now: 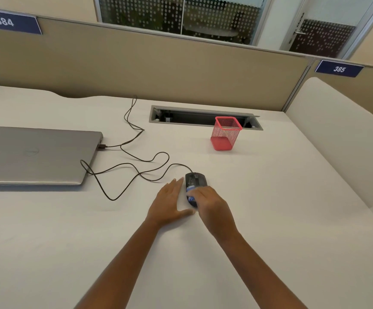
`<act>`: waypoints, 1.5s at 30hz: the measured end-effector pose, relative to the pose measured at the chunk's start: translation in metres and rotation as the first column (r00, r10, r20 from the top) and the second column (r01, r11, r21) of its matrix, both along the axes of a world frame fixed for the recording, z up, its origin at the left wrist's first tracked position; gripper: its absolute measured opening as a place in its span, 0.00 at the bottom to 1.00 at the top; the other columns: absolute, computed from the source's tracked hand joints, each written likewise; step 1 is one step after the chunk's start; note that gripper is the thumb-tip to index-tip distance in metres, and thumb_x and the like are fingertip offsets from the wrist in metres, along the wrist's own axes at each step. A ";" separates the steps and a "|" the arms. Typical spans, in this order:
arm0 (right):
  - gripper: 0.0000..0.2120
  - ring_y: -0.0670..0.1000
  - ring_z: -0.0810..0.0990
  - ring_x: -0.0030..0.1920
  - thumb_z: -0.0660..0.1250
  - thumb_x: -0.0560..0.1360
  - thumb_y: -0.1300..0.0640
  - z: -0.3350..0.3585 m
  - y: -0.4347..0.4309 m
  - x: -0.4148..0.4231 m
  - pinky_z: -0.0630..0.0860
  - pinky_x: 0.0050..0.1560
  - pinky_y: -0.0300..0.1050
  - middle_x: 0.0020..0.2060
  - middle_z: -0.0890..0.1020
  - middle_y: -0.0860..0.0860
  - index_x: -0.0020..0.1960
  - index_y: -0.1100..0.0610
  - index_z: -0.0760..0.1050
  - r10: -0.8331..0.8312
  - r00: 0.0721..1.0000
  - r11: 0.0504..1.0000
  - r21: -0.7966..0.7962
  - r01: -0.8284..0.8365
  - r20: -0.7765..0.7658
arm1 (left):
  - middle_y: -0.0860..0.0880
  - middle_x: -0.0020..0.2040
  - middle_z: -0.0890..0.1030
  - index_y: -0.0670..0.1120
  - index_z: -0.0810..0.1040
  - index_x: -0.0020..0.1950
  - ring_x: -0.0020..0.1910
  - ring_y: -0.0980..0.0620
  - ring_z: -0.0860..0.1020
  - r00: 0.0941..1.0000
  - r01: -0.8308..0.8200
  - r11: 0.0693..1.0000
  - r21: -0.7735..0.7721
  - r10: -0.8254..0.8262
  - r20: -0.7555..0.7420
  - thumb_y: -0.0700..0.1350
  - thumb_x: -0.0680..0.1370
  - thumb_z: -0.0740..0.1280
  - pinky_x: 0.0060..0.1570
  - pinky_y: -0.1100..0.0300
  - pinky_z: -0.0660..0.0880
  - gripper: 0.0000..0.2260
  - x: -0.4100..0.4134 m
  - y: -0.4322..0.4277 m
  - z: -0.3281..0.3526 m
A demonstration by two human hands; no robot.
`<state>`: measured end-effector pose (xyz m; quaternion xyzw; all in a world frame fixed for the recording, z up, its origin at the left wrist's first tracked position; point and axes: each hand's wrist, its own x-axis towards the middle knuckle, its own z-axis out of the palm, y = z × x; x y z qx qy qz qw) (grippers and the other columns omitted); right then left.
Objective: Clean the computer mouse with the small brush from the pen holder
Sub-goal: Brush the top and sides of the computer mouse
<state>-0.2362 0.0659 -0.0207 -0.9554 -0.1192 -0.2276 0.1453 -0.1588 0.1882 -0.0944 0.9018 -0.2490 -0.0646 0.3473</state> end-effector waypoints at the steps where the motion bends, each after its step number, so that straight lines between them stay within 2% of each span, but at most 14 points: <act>1: 0.12 0.51 0.84 0.36 0.76 0.58 0.72 -0.004 0.001 -0.004 0.79 0.28 0.37 0.36 0.86 0.53 0.39 0.61 0.81 0.035 0.999 0.999 -0.005 -0.035 -0.004 | 0.47 0.75 0.57 0.46 0.50 0.74 0.74 0.51 0.54 1.000 0.001 1.000 -0.003 -0.001 -0.008 0.62 0.68 0.66 0.68 0.64 0.47 0.43 0.000 0.000 0.000; 4: 0.09 0.52 0.83 0.35 0.71 0.63 0.71 -0.010 0.002 -0.018 0.80 0.30 0.39 0.35 0.85 0.53 0.41 0.61 0.81 0.113 0.993 0.993 0.022 -0.113 -0.031 | 0.46 0.76 0.53 0.45 0.48 0.74 0.75 0.51 0.50 1.000 0.003 1.000 0.009 -0.002 -0.029 0.56 0.71 0.68 0.71 0.60 0.46 0.41 0.001 -0.002 -0.001; 8: 0.08 0.55 0.83 0.39 0.67 0.69 0.71 0.001 -0.004 -0.014 0.76 0.41 0.39 0.39 0.85 0.57 0.44 0.63 0.81 0.014 0.999 0.976 0.218 -0.005 -0.040 | 0.49 0.76 0.55 0.48 0.50 0.74 0.75 0.52 0.51 0.999 0.014 0.998 -0.059 -0.017 -0.050 0.58 0.69 0.71 0.70 0.61 0.49 0.43 0.001 0.002 -0.001; 11: 0.05 0.58 0.82 0.42 0.65 0.71 0.70 0.017 -0.008 0.001 0.72 0.47 0.41 0.40 0.84 0.60 0.44 0.66 0.80 -0.038 0.999 0.940 0.340 0.043 -0.020 | 0.52 0.74 0.60 0.49 0.56 0.73 0.73 0.54 0.57 0.995 -0.047 0.975 -0.215 0.027 -0.093 0.58 0.67 0.71 0.69 0.60 0.52 0.40 -0.002 0.006 0.005; 13: 0.05 0.58 0.81 0.44 0.64 0.73 0.70 0.027 -0.011 0.013 0.72 0.47 0.38 0.42 0.82 0.62 0.45 0.68 0.78 -0.042 0.997 0.900 0.432 0.066 -0.064 | 0.54 0.68 0.67 0.49 0.64 0.69 0.68 0.56 0.63 0.995 -0.098 0.930 -0.353 0.089 -0.043 0.53 0.70 0.72 0.68 0.60 0.58 0.31 -0.003 0.007 0.013; 16: 0.05 0.59 0.79 0.45 0.63 0.74 0.69 0.036 -0.015 0.030 0.69 0.46 0.33 0.44 0.81 0.63 0.46 0.69 0.77 -0.024 0.989 0.891 0.446 0.089 -0.149 | 0.54 0.56 0.76 0.49 0.75 0.57 0.57 0.57 0.72 0.992 -0.014 0.905 -0.424 0.067 0.110 0.46 0.75 0.67 0.59 0.66 0.66 0.12 -0.002 0.003 0.035; 18: 0.06 0.59 0.79 0.46 0.63 0.75 0.68 0.040 -0.014 0.038 0.71 0.48 0.36 0.46 0.82 0.63 0.47 0.69 0.78 0.003 0.983 0.904 0.420 0.076 -0.183 | 0.52 0.48 0.77 0.46 0.77 0.52 0.49 0.54 0.73 0.988 0.017 0.912 -0.410 0.048 0.148 0.43 0.76 0.65 0.51 0.68 0.68 0.06 0.001 -0.003 0.050; 22: 0.07 0.60 0.80 0.48 0.64 0.75 0.66 0.045 -0.010 0.046 0.75 0.54 0.47 0.49 0.83 0.63 0.51 0.67 0.77 0.022 0.979 0.885 0.460 0.076 -0.203 | 0.49 0.41 0.75 0.41 0.78 0.48 0.41 0.52 0.72 0.985 -0.024 0.929 -0.370 0.086 0.152 0.42 0.77 0.63 0.40 0.69 0.67 0.07 0.010 -0.010 0.064; 25: 0.10 0.58 0.80 0.52 0.65 0.75 0.65 0.043 -0.012 0.050 0.75 0.56 0.45 0.52 0.82 0.61 0.55 0.64 0.76 0.004 0.969 0.849 0.512 0.127 -0.248 | 0.49 0.42 0.74 0.39 0.79 0.49 0.39 0.55 0.71 0.980 -0.095 0.911 -0.402 0.157 0.125 0.40 0.77 0.63 0.38 0.74 0.68 0.07 0.015 -0.012 0.065; 27: 0.15 0.56 0.78 0.55 0.67 0.73 0.63 0.038 -0.019 0.053 0.74 0.54 0.43 0.56 0.80 0.59 0.60 0.61 0.74 0.003 0.946 0.818 0.545 0.183 -0.323 | 0.45 0.43 0.75 0.39 0.79 0.50 0.39 0.53 0.74 0.971 -0.195 0.852 -0.487 0.239 0.028 0.39 0.76 0.64 0.37 0.73 0.72 0.07 0.016 -0.012 0.064; 31: 0.34 0.54 0.65 0.69 0.72 0.70 0.58 0.019 -0.040 0.057 0.65 0.68 0.49 0.71 0.66 0.54 0.71 0.56 0.60 0.035 0.815 0.887 0.394 0.241 -0.578 | 0.39 0.49 0.79 0.38 0.76 0.54 0.40 0.49 0.78 0.903 -0.426 0.707 -0.564 0.366 -0.223 0.38 0.76 0.64 0.34 0.75 0.73 0.08 0.022 -0.013 0.061; 34: 0.44 0.54 0.59 0.73 0.75 0.67 0.55 0.009 -0.045 0.061 0.61 0.70 0.49 0.75 0.58 0.53 0.73 0.55 0.52 0.047 0.715 0.939 0.275 0.207 -0.697 | 0.39 0.48 0.80 0.39 0.71 0.54 0.36 0.49 0.78 0.825 -0.565 0.630 -0.533 0.402 -0.399 0.39 0.75 0.65 0.31 0.72 0.74 0.09 0.028 -0.014 0.060; 41: 0.49 0.53 0.57 0.73 0.77 0.64 0.55 -0.002 -0.048 0.074 0.61 0.70 0.48 0.75 0.54 0.53 0.74 0.57 0.48 0.022 0.629 0.978 0.148 0.148 -0.777 | 0.43 0.44 0.78 0.41 0.69 0.48 0.29 0.55 0.79 0.737 -0.672 0.547 -0.500 0.422 -0.528 0.42 0.78 0.60 0.29 0.71 0.75 0.04 0.034 -0.020 0.055; 45: 0.49 0.54 0.58 0.73 0.77 0.64 0.53 -0.002 -0.049 0.082 0.62 0.69 0.48 0.74 0.55 0.53 0.73 0.58 0.49 0.001 0.596 0.990 0.085 0.113 -0.803 | 0.42 0.43 0.78 0.40 0.71 0.47 0.34 0.50 0.79 0.709 -0.703 0.503 -0.503 0.441 -0.550 0.41 0.78 0.60 0.31 0.71 0.75 0.05 0.035 -0.020 0.052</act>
